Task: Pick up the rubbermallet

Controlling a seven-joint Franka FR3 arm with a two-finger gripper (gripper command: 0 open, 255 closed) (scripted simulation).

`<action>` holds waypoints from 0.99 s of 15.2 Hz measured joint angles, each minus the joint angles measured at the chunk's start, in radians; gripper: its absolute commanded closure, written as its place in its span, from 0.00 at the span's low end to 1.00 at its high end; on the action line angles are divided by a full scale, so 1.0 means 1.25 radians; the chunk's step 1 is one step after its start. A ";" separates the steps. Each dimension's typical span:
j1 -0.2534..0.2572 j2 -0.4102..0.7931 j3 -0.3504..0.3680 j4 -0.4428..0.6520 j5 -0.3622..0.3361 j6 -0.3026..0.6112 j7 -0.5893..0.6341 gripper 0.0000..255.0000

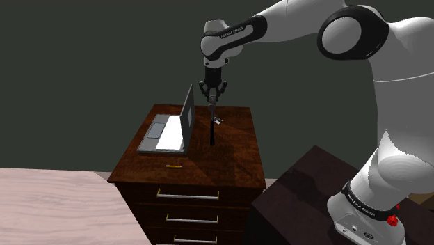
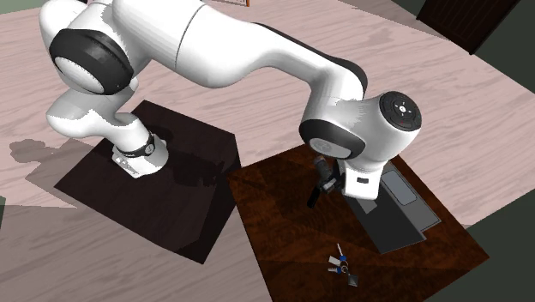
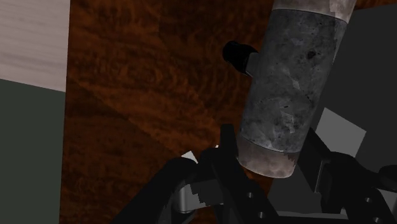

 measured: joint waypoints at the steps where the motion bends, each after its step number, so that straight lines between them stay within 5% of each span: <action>1: 0.000 0.000 0.000 0.000 0.000 0.000 0.000 1.00; 15: 0.000 -0.021 0.001 0.042 0.001 -0.063 0.004 1.00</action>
